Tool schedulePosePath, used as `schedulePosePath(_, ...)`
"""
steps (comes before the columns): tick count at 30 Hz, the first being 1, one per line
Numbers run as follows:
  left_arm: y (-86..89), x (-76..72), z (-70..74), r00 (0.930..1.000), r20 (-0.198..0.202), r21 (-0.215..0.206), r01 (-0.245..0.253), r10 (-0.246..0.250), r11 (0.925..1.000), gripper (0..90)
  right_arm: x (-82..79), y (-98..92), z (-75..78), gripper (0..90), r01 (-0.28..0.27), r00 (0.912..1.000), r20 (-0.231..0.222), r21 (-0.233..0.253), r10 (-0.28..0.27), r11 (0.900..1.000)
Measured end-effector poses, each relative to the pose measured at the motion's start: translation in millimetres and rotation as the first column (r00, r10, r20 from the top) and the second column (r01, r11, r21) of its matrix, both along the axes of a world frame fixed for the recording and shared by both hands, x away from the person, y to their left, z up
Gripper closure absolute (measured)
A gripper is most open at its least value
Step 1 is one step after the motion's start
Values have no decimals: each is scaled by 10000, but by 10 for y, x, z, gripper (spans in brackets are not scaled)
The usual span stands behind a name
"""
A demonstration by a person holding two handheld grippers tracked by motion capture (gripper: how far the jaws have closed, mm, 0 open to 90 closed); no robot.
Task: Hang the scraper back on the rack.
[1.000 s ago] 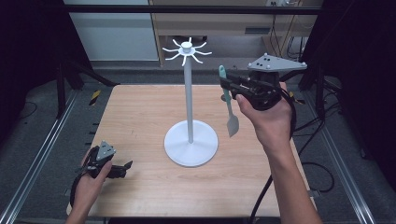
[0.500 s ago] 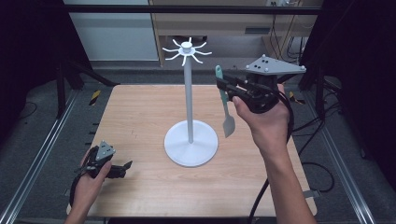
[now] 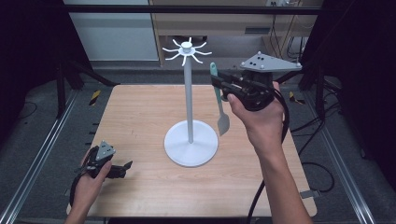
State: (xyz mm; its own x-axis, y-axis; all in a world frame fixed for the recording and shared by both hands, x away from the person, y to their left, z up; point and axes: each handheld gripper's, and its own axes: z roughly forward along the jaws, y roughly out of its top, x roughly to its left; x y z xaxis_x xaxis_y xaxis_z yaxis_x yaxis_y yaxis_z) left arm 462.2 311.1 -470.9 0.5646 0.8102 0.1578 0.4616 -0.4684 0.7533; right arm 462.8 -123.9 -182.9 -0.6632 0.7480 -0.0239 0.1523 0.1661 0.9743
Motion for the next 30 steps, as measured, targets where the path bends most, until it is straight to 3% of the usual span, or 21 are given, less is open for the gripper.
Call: schedulePosePath(30, -7, 0, -12, 10000, -47, 82, 32, -32, 10000, 28, 186, 208, 30, 742, -196, 9994, -285, -159, 192, 9997)
